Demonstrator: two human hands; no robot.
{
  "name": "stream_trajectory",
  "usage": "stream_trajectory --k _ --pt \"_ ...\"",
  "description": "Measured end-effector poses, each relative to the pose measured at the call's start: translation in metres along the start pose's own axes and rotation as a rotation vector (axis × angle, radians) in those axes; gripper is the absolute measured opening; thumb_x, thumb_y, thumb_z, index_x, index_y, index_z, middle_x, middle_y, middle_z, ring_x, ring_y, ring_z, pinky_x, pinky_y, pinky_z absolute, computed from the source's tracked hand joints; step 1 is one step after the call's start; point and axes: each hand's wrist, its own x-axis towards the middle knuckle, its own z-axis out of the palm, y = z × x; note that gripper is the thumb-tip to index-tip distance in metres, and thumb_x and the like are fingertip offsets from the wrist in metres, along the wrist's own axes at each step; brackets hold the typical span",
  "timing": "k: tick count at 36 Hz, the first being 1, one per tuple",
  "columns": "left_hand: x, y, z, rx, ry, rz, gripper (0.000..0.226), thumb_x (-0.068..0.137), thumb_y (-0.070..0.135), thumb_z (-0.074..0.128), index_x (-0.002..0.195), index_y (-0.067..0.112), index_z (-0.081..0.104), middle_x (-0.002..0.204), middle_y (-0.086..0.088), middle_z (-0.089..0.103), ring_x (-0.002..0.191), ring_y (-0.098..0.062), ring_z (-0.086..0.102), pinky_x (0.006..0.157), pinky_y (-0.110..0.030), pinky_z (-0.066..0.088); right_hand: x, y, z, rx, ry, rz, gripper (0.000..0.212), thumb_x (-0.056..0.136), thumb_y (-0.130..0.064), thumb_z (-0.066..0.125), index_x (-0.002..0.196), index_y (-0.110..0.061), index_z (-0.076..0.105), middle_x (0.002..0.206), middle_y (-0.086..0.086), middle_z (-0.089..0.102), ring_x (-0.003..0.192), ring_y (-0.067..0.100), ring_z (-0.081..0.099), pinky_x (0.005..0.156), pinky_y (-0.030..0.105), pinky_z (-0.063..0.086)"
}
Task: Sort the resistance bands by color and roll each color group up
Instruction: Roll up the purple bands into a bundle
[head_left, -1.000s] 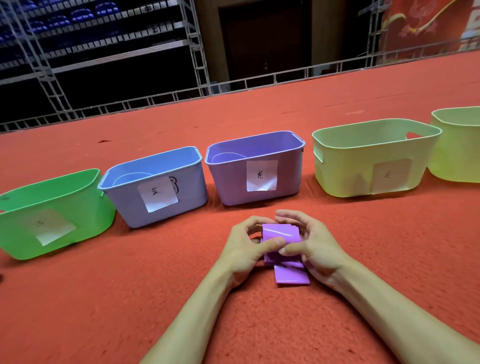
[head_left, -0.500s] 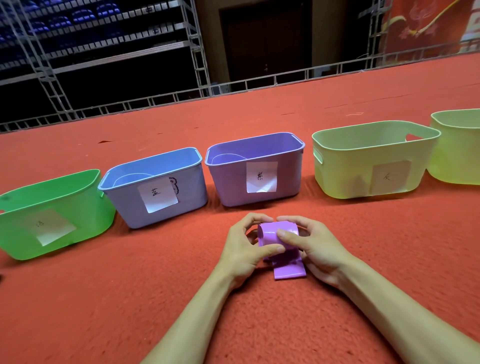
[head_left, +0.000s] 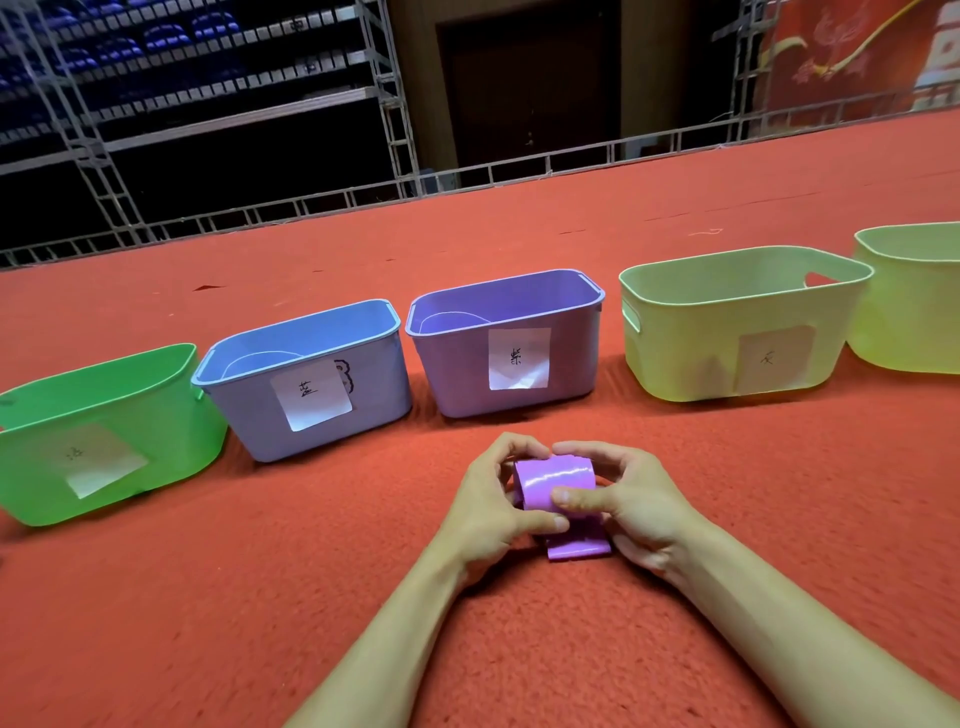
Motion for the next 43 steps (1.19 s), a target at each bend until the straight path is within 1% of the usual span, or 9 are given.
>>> stream_trajectory --k 3,8,14,17,23,27,31,38,43 --pt "-0.001 0.0017 0.0004 0.018 -0.011 -0.028 0.062 0.048 0.001 0.083 0.097 0.03 0.06 0.105 -0.01 0.061 0.085 -0.019 0.061 0.073 -0.053 0.055 0.0002 -0.0003 -0.0005 0.028 -0.003 0.004 0.047 0.063 0.029 0.065 0.101 0.002 0.066 0.082 0.01 0.071 0.067 0.022 0.068 0.055 0.031 0.057" --pt "-0.0022 0.0055 0.0006 0.041 -0.036 -0.051 0.066 0.05 0.006 0.083 0.106 0.031 0.058 0.117 -0.008 0.061 0.09 -0.021 0.062 0.074 -0.058 0.054 0.0008 -0.0003 -0.0009 0.043 -0.011 -0.011 0.047 0.06 0.031 0.064 0.097 0.002 0.066 0.081 0.011 0.07 0.064 0.02 0.067 0.054 0.031 0.057" --pt "-0.0025 0.0072 -0.0014 0.032 -0.067 -0.054 0.067 0.06 -0.002 0.077 0.119 0.015 0.052 0.117 -0.012 0.061 0.095 -0.013 0.064 0.078 -0.029 0.054 0.0013 0.0011 -0.0015 0.033 0.0 -0.032 0.05 0.057 0.033 0.064 0.097 0.002 0.066 0.086 0.012 0.069 0.063 0.02 0.066 0.053 0.03 0.056" --pt "-0.0019 0.0063 -0.0018 0.029 -0.065 -0.064 0.067 0.06 -0.003 0.077 0.12 0.013 0.052 0.118 -0.01 0.061 0.098 -0.013 0.065 0.08 -0.028 0.053 0.0005 0.0003 -0.0008 0.04 -0.004 -0.021 0.051 0.057 0.033 0.063 0.097 0.003 0.065 0.084 0.01 0.069 0.061 0.022 0.065 0.052 0.033 0.057" --pt "-0.0027 0.008 -0.0012 0.022 -0.086 -0.078 0.058 0.069 -0.015 0.075 0.117 0.006 0.052 0.107 -0.003 0.066 0.091 -0.011 0.067 0.074 -0.024 0.053 0.0004 -0.002 -0.0034 0.088 -0.02 0.017 0.052 0.058 0.035 0.059 0.094 -0.002 0.066 0.077 0.011 0.067 0.063 0.031 0.062 0.055 0.059 0.054" --pt "-0.003 0.0097 -0.0011 0.037 -0.075 -0.073 0.056 0.069 -0.013 0.077 0.116 0.007 0.054 0.106 -0.001 0.068 0.091 -0.013 0.068 0.073 -0.027 0.055 -0.0006 -0.0028 -0.0027 0.111 -0.017 0.036 0.052 0.059 0.036 0.056 0.094 -0.002 0.065 0.072 0.011 0.067 0.056 0.026 0.064 0.046 0.047 0.056" --pt "-0.0033 0.0097 -0.0021 0.062 -0.033 -0.052 0.052 0.068 -0.01 0.079 0.111 0.01 0.057 0.103 -0.002 0.069 0.085 -0.012 0.068 0.067 -0.03 0.056 0.001 -0.0014 -0.0031 0.099 -0.01 0.025 0.054 0.059 0.036 0.057 0.095 -0.003 0.066 0.08 0.013 0.067 0.059 0.02 0.064 0.049 0.032 0.056" --pt "-0.0024 0.0076 -0.003 0.107 0.043 0.004 0.054 0.058 -0.002 0.085 0.106 0.013 0.063 0.105 -0.004 0.07 0.086 -0.017 0.069 0.079 -0.032 0.057 0.0038 0.0011 -0.0045 0.045 -0.047 0.007 0.068 0.053 0.032 0.065 0.107 -0.009 0.067 0.107 0.015 0.065 0.07 0.019 0.067 0.053 0.031 0.056" --pt "-0.0006 0.0065 -0.0049 0.123 0.088 0.04 0.059 0.054 -0.01 0.084 0.103 0.015 0.064 0.105 -0.003 0.069 0.09 -0.017 0.067 0.078 -0.033 0.058 0.0044 -0.0012 -0.0046 0.14 -0.051 0.039 0.061 0.058 0.002 0.072 0.118 -0.004 0.063 0.114 0.02 0.065 0.081 0.026 0.068 0.061 0.037 0.058"
